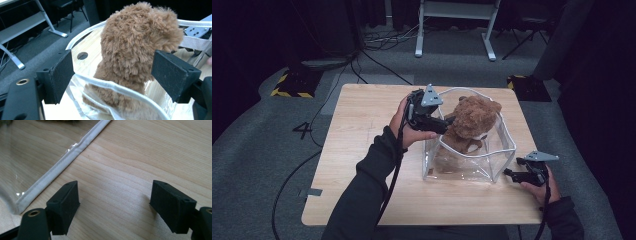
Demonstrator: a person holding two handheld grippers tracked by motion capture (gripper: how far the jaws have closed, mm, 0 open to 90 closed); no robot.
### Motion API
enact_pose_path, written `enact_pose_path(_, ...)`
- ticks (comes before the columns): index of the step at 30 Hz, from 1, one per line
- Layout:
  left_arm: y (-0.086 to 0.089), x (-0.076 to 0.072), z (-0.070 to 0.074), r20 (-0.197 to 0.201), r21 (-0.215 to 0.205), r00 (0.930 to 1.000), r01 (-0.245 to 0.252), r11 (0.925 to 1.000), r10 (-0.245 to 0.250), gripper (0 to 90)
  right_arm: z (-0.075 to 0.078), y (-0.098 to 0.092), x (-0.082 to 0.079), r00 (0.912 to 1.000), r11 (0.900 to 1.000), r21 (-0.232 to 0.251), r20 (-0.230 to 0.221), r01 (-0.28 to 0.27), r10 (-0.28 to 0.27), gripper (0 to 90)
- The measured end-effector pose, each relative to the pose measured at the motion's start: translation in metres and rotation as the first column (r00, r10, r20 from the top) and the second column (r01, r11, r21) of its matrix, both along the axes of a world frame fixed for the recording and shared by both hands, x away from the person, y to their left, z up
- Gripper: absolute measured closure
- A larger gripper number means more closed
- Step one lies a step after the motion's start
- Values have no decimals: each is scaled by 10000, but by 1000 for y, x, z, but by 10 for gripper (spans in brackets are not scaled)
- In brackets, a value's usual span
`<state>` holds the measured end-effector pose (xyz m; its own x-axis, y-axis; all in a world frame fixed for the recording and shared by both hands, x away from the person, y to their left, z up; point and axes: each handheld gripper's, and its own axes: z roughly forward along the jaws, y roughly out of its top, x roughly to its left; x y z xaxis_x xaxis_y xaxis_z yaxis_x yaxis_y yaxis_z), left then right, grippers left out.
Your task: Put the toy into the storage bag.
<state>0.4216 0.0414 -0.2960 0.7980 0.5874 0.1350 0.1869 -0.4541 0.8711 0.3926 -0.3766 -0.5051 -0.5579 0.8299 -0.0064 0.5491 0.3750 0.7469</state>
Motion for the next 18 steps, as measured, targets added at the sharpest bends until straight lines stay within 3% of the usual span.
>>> enact_pose_path(11, 25, -10, 3, 265, -295, 9988, -411, 9987, 419, 182, 0, 0, 0, 10000, 10000, 1, -2, 9, -9, 227)
enact_pose_path(18, 39, -16, 2, 463, -173, 9959, -769, 9969, 776, 184, 0, 0, 0, 10000, 10000, -13, 11, 8, -8, 227)
